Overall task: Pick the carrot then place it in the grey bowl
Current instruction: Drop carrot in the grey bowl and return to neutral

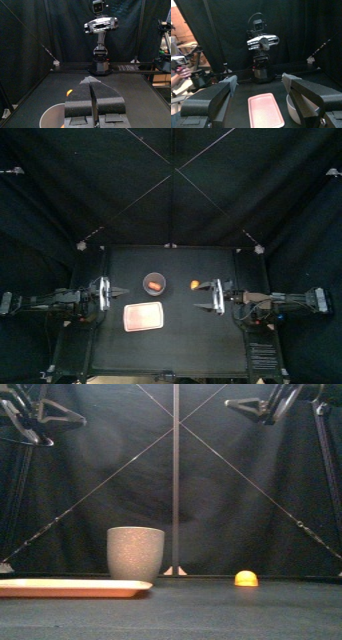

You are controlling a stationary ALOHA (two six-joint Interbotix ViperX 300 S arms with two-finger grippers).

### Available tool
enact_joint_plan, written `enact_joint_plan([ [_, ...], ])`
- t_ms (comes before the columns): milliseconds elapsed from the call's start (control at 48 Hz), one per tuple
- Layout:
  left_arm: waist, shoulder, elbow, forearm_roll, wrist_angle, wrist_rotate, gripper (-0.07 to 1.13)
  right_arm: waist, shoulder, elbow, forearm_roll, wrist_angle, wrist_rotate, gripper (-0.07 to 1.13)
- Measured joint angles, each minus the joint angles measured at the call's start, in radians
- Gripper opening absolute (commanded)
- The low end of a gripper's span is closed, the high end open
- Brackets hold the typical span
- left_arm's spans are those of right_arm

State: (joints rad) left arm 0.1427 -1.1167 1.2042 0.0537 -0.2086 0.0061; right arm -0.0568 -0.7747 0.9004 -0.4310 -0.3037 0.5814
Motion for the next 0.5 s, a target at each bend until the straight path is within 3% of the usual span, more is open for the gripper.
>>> enact_joint_plan([
  [250, 0.002, -0.002, 0.000, 0.000, 0.000, 0.000, -0.03, 0.078, -0.109, 0.127, 0.005, -0.020, 0.003, 1.04],
  [500, 0.002, -0.002, 0.000, 0.002, 0.000, 0.000, -0.03, 0.091, -0.121, 0.192, 0.011, -0.054, -0.002, 1.04],
])
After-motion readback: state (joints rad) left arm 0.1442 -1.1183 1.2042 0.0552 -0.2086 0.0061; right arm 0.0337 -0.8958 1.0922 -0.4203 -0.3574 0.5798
